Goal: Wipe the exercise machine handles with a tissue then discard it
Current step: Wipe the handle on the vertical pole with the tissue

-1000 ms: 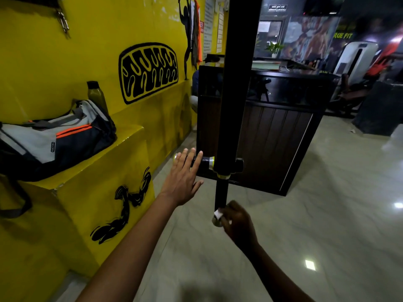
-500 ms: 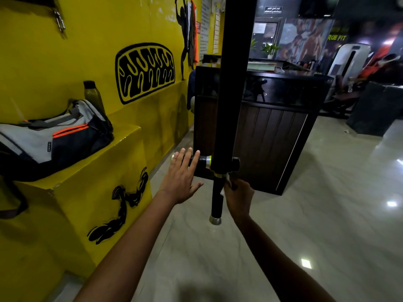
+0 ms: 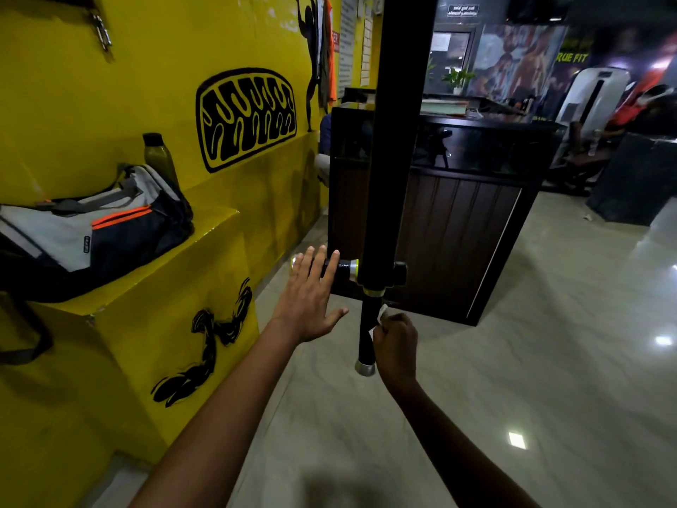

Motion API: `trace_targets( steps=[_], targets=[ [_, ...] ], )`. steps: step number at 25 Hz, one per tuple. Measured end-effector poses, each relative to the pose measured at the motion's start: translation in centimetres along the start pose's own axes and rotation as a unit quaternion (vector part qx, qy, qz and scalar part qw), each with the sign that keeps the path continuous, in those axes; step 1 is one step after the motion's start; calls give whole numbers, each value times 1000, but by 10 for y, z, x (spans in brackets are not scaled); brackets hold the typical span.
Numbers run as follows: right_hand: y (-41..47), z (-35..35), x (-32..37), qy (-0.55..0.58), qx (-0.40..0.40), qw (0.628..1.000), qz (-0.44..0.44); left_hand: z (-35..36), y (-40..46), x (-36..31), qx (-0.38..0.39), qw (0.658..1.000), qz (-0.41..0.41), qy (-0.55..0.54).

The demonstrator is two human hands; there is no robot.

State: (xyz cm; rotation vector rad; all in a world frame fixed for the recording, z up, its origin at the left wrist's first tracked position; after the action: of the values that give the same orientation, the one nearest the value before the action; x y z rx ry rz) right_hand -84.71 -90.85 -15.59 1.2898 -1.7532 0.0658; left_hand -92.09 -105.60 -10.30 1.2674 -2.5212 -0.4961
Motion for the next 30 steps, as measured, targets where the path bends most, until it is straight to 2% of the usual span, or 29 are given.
trace_targets(
  steps=[12,15,17,19,23,27,30],
  targets=[
    [-36,30,-49,-56,68,995,56,4,0,2,-31,1000,-5,-3],
    [-25,15,-50,-31,20,997,74,5,0,2,-44,999,-4,-4],
    [-7,-7,-37,6,-45,997,62,5,-1,3,-58,998,-2,-2],
    [13,-23,-20,35,-74,995,50,6,-2,4,-69,998,-6,3],
    [28,-28,10,119,-66,991,-7,8,-4,3,-76,997,-15,-1],
    [20,-17,10,101,-58,992,-48,8,-4,3,-70,997,-17,2],
    [16,-10,2,74,-44,995,-43,8,-4,3,-73,997,-15,6]
  ],
)
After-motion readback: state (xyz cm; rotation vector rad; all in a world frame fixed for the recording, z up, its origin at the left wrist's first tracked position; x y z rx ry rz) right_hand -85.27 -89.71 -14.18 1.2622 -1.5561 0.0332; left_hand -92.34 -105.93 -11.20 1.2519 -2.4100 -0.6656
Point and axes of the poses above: each hand's wrist, its own y-axis towards the middle knuckle, its own z-axis out of the palm, x = y × z, the point moved 8 cm from there along y, towards the middle knuckle, and after that the axes turned 1 degree about y, right-handed, at the moved point
